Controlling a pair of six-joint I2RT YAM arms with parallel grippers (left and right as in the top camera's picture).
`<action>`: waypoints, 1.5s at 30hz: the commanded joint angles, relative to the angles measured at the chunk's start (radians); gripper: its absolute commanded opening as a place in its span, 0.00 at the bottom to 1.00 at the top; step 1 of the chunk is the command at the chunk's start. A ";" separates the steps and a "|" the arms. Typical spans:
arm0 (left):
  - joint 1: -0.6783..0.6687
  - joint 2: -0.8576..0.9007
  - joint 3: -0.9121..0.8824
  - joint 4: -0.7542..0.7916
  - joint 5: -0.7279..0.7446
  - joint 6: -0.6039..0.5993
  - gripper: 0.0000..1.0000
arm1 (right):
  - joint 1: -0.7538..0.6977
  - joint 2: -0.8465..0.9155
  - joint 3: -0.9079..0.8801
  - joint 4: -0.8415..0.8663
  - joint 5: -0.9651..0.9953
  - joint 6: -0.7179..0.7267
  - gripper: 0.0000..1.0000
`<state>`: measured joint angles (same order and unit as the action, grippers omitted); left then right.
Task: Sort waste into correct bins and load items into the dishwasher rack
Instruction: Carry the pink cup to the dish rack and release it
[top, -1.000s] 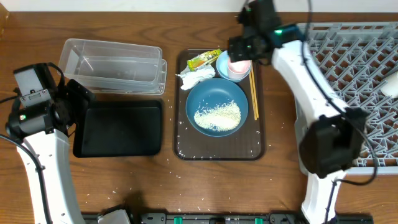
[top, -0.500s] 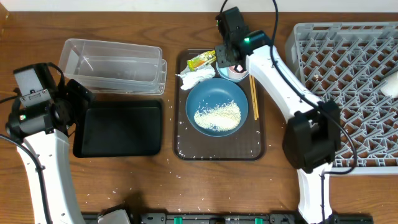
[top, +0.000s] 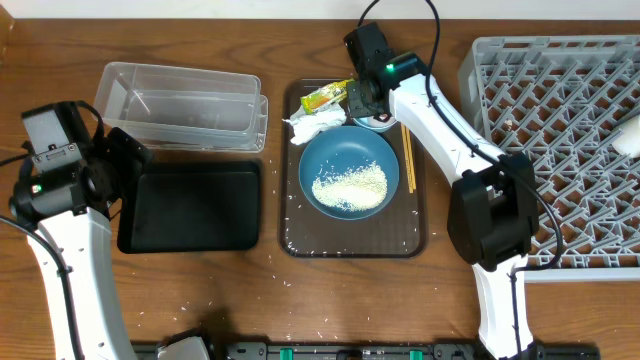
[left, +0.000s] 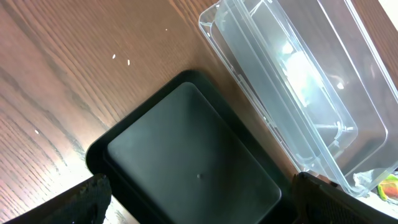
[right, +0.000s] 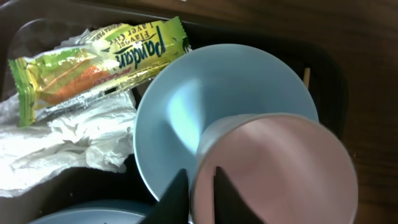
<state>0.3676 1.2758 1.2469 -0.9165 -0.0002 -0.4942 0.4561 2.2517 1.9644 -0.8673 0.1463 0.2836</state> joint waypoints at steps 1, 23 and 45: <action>0.003 0.003 0.021 -0.003 -0.008 -0.001 0.95 | 0.013 0.011 0.018 -0.001 -0.008 0.027 0.02; 0.003 0.003 0.021 -0.003 -0.008 -0.001 0.95 | -0.491 -0.460 0.085 -0.063 -0.311 -0.125 0.01; 0.003 0.003 0.021 -0.003 -0.008 -0.001 0.95 | -1.403 -0.093 0.081 0.287 -1.480 -0.252 0.01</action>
<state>0.3676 1.2758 1.2469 -0.9165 0.0002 -0.4942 -0.9031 2.1136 2.0415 -0.6456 -1.0298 0.0067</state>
